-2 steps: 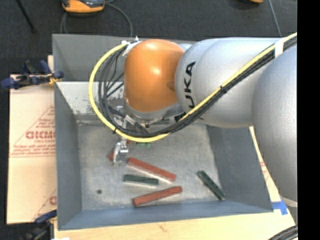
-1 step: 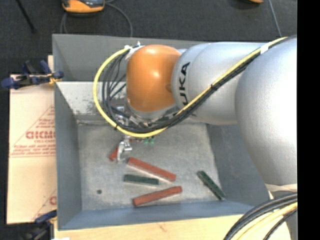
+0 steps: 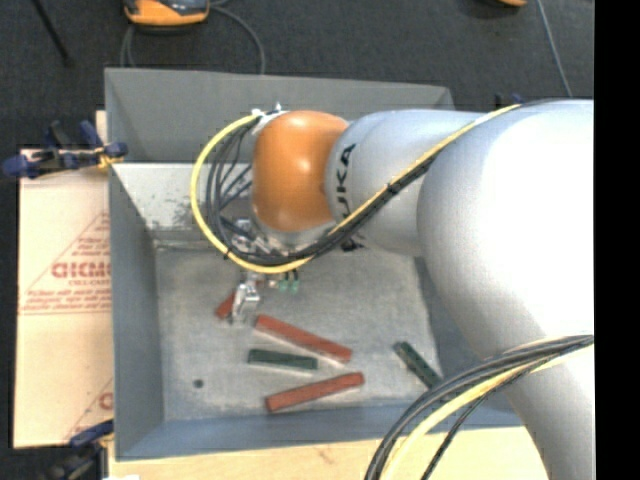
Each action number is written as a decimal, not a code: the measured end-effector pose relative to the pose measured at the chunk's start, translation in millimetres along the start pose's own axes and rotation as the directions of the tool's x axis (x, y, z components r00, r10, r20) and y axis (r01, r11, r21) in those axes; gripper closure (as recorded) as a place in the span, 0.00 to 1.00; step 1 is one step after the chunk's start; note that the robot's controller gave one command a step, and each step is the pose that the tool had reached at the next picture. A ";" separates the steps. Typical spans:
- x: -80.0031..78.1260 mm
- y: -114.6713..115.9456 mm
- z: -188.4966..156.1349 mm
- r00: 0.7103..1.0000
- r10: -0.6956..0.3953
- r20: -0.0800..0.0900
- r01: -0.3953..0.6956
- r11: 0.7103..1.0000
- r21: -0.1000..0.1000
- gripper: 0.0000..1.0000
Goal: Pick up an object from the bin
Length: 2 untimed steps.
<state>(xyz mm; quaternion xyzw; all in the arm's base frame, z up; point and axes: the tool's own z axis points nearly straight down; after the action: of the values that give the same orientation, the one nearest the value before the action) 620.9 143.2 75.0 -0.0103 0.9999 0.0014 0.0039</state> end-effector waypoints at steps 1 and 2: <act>0.2 0.1 -3.1 0.999 -0.038 0.001 0.038 0.999 0.000 0.00; 1.9 0.8 -5.0 1.000 0.000 -0.003 0.000 1.000 0.000 0.00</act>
Offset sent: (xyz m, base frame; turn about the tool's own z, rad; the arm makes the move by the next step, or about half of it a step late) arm 0.0000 0.0000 0.0000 0.0000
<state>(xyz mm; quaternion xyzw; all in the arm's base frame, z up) 619.0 143.9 80.0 -0.0102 0.9999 0.0013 0.0026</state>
